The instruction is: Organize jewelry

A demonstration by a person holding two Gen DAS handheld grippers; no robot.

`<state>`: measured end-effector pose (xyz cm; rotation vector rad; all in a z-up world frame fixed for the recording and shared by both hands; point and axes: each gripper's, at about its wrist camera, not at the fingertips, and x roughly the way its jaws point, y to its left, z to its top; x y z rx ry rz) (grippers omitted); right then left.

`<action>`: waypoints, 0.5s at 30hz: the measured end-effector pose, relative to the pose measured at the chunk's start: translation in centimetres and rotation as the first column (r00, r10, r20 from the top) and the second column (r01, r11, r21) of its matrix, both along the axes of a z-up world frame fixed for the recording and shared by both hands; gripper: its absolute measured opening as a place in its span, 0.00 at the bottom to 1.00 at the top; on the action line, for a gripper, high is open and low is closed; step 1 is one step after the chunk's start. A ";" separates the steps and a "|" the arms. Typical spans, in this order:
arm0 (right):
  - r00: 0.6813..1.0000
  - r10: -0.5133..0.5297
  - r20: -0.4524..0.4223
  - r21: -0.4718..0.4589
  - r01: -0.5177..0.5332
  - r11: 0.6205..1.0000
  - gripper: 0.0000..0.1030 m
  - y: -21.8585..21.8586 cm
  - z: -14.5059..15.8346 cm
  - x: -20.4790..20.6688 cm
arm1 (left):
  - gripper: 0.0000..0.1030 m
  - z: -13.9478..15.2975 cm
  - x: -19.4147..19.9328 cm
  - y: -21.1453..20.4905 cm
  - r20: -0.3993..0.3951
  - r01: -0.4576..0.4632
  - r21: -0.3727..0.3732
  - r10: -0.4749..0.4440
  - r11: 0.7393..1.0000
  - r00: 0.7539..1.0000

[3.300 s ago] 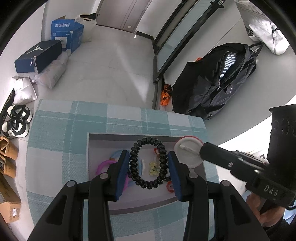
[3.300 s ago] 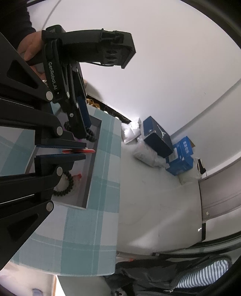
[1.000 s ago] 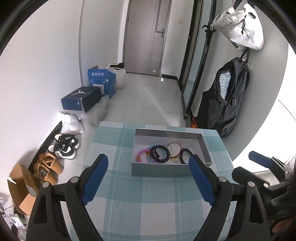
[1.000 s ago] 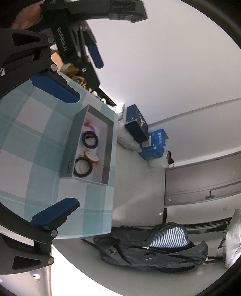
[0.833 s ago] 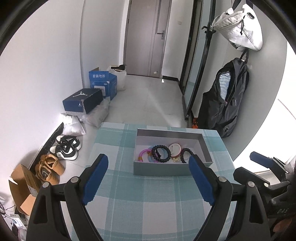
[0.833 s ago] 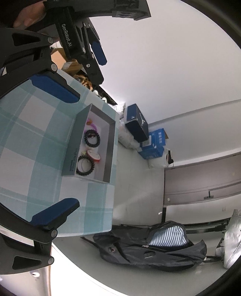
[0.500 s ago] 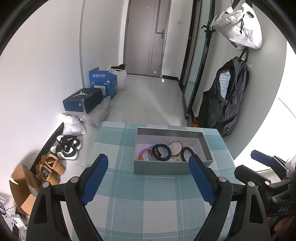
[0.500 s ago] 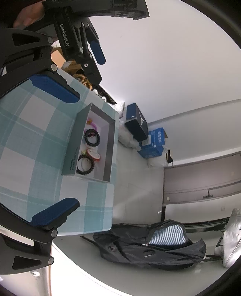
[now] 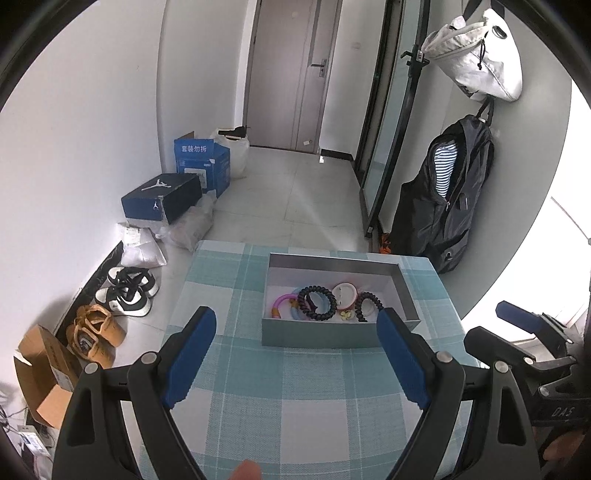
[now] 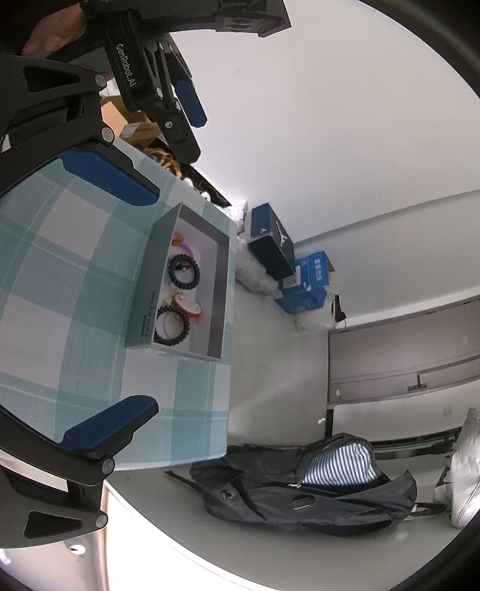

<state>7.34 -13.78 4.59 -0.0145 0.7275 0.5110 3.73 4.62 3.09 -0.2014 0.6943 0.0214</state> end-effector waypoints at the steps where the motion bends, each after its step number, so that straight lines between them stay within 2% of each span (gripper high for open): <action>1: 1.000 0.000 -0.001 -0.002 0.000 1.000 1.00 0.0 0.0 0.0 | 0.83 0.0 0.0 0.1 0.001 0.001 -0.007 -0.001 1.000 1.000; 15: 1.000 -0.008 -0.019 -0.011 0.008 1.000 1.00 0.0 -0.4 0.4 | 0.83 0.3 -0.1 0.2 0.004 0.011 -0.019 -0.011 1.000 1.000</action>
